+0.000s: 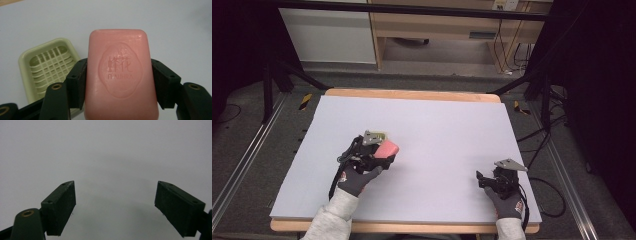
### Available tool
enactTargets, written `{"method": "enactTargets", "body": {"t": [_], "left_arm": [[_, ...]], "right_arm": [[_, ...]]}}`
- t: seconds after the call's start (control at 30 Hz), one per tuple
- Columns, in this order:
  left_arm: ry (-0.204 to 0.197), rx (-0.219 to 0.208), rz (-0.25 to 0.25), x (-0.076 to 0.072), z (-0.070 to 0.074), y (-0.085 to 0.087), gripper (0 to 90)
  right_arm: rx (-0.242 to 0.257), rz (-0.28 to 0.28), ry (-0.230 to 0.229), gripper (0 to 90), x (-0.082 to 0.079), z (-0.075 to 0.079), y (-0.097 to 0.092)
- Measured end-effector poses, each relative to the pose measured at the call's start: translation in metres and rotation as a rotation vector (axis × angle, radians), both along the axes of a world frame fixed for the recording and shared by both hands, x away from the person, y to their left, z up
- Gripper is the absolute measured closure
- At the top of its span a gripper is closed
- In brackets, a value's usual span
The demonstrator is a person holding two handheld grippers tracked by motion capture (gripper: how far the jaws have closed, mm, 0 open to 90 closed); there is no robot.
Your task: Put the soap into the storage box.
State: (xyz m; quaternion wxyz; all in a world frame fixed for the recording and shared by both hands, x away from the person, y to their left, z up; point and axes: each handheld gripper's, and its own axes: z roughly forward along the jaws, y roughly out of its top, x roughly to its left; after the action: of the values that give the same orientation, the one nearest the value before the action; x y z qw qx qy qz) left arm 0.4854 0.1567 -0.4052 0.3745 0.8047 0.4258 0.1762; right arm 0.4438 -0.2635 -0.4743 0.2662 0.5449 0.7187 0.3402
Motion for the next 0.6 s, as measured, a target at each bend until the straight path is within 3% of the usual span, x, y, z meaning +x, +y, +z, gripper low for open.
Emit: {"method": "enactTargets", "body": {"t": [0.3, 0.6], "left_arm": [[0.003, -0.004, 0.062, 0.01, -0.003, 0.016, 37.0], [0.017, 0.001, 0.094, 0.02, -0.008, 0.024, 37.0]], "right_arm": [[0.003, 0.005, 0.003, 17.3, 0.0, 0.0, 0.002], [0.005, 0.01, 0.002, 17.2, 0.001, 0.0, 0.002]]}}
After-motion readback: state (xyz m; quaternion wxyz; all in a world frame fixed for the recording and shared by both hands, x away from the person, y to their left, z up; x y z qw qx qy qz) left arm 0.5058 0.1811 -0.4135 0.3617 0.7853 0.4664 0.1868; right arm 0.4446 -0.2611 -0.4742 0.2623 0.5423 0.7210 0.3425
